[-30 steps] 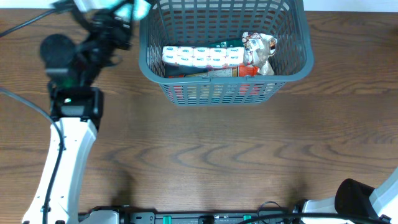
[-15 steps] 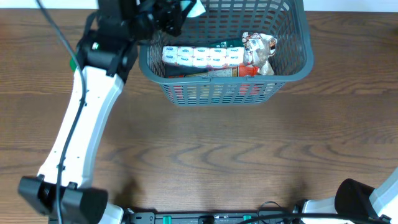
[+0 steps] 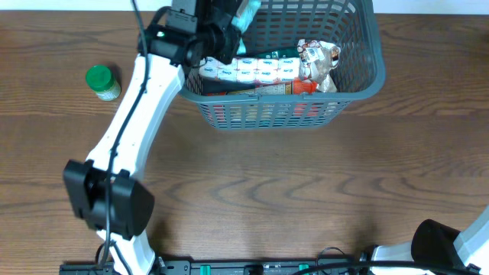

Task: Pack container
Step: 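Carry the mint-green pouch over the basket and release it inside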

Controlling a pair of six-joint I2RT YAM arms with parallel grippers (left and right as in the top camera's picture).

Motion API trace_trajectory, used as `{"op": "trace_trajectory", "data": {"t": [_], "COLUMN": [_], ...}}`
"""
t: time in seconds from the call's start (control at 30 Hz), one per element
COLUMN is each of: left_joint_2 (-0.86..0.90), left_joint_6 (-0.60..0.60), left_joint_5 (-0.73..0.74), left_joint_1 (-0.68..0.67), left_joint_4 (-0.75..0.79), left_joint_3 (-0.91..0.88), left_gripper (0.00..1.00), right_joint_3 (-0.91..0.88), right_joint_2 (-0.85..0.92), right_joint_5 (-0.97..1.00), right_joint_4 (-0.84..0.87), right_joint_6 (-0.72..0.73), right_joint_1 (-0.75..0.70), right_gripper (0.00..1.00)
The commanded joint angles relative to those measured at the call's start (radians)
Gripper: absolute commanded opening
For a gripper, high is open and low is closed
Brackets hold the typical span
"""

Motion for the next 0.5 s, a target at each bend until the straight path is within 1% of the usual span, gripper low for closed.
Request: {"op": "trace_trajectory", "data": {"t": [0.0,0.03,0.07,0.1,0.13,0.17,0.33,0.47], "left_joint_2": [0.04,0.048,0.054,0.055,0.054,0.052,0.026,-0.035], "left_joint_6": [0.048,0.048,0.048,0.048,0.048,0.048,0.048,0.044], "left_joint_5": [-0.021,-0.021,-0.021,-0.021,-0.021,-0.021,-0.019,-0.018], "left_joint_1": [-0.007,-0.008,-0.009,-0.011,-0.014,-0.016,-0.033,-0.047], "left_joint_4": [-0.022,-0.025,-0.028,-0.028,-0.027,-0.024,-0.024,-0.021], "left_joint_3": [0.021,0.021,0.021,0.021,0.021,0.021,0.021,0.021], "left_gripper": [0.05,0.06,0.14,0.26,0.65,0.98,0.99,0.99], "right_joint_3": [-0.001,-0.001,-0.001,-0.001,-0.001,-0.001,-0.001,-0.001], "right_joint_2": [-0.001,-0.001,-0.001,-0.001,-0.001,-0.001,-0.001,-0.001], "right_joint_5": [0.006,0.006,0.006,0.006,0.006,0.006,0.006,0.006], "right_joint_4": [0.0,0.0,0.0,0.0,0.0,0.0,0.0,0.0], "right_joint_6": [0.018,0.018,0.018,0.018,0.018,0.018,0.018,0.018], "right_joint_1": [-0.002,-0.002,-0.002,-0.002,-0.002,-0.002,-0.002,-0.002], "right_gripper": [0.99,0.99,0.99,0.99,0.99,0.99,0.99,0.99]}}
